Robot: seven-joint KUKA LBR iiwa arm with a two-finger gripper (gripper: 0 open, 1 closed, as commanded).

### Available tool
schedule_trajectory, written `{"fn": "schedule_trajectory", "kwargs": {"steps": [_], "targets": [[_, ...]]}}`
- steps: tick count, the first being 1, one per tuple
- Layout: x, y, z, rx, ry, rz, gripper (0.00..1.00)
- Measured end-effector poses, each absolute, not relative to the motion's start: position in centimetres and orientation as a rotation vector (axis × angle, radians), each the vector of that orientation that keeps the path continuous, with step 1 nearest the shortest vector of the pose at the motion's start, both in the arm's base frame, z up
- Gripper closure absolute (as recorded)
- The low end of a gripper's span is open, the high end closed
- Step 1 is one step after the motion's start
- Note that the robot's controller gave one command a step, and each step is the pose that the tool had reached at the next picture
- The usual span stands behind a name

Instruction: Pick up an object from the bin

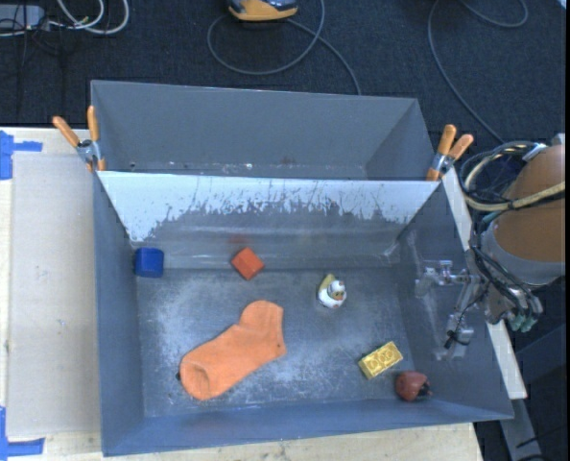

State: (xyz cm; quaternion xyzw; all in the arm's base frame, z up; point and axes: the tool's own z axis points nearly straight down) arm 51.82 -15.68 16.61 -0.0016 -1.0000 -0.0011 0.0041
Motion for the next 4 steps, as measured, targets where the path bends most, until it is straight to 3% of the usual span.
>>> {"fn": "schedule_trajectory", "kwargs": {"steps": [1, 2, 3, 4], "targets": [[52.0, -15.6, 17.0, 0.002, -3.140, -0.001, 0.00], [51.1, -13.9, 11.1, 0.200, -3.131, -0.004, 0.00], [50.8, -13.4, 10.3, 0.268, -3.127, -0.003, 0.00], [51.1, -11.4, 11.4, 0.327, -3.121, -0.006, 0.00]]}}
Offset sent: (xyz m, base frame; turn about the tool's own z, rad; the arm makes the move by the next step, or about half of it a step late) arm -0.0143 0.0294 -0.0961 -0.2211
